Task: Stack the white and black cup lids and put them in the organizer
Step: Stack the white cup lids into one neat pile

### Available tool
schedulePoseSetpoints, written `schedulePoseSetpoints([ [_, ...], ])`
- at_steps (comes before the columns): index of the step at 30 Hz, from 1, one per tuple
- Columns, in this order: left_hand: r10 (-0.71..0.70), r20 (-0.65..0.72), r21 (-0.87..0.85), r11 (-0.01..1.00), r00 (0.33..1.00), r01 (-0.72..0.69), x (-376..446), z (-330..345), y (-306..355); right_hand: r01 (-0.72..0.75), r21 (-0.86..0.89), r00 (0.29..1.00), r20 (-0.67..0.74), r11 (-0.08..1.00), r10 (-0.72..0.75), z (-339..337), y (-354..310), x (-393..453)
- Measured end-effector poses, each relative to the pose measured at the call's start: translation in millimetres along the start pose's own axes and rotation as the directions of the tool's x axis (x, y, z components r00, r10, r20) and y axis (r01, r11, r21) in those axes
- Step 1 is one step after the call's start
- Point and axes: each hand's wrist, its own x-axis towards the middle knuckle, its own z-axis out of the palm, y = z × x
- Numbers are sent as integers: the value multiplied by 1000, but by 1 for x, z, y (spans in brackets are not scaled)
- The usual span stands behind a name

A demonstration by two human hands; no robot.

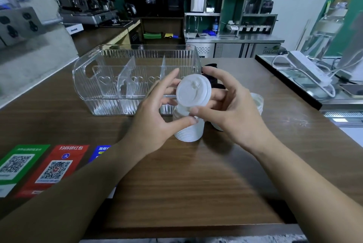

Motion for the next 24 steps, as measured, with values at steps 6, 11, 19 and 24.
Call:
schedulePoseSetpoints([
  [6, 59, -6, 50, 997, 998, -59, 1, 0, 5, 91, -248, 996, 41, 964, -84, 0, 2, -2],
  [11, 50, 21, 54, 997, 999, -51, 2, -5, 6, 204, -527, 975, 36, 825, -218, -7, -4, -6],
  [19, -6, 132, 70, 998, 991, -3, 1, -13, 7, 179, -569, 984, 88, 802, -157, -14, -4, -7],
  [24, -146, 217, 157, 981, 965, 113, 0, -17, 4, 174, -635, 979, 28, 753, -203, -11, 8, -3],
])
